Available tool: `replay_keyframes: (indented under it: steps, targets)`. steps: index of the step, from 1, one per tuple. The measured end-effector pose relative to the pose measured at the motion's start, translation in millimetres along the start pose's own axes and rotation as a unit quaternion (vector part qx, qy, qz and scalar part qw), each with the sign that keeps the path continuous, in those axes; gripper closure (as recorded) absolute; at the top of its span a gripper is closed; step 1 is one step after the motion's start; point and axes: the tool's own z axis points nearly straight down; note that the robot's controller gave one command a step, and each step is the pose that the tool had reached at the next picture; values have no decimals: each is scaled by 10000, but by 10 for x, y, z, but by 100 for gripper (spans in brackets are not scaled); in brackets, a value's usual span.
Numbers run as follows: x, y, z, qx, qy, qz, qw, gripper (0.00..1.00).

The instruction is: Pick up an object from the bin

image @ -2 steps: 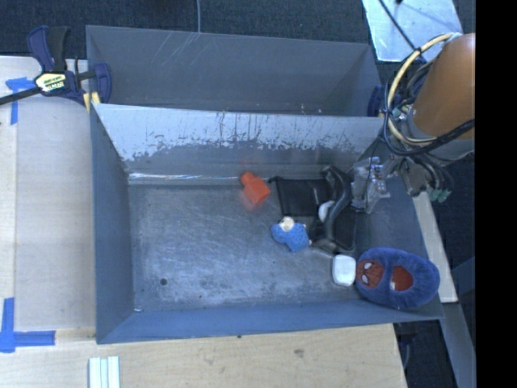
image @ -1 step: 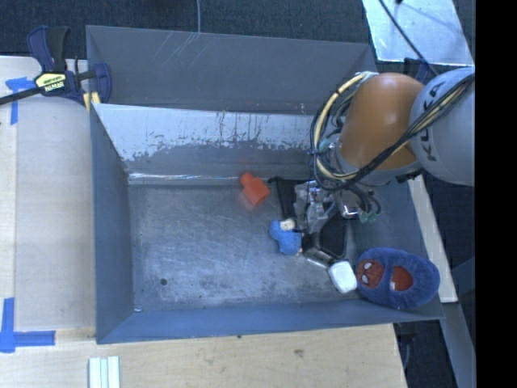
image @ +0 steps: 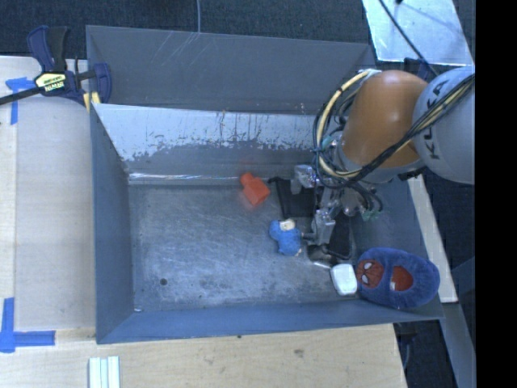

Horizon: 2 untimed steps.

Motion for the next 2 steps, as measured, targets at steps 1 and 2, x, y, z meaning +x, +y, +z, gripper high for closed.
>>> replay_keyframes:
  steps: [1,2]
  targets:
    - [-326,-107,345,-28,-27,-2601,9656,0]
    - [-309,-165,345,11,7,-2590,9659,100]
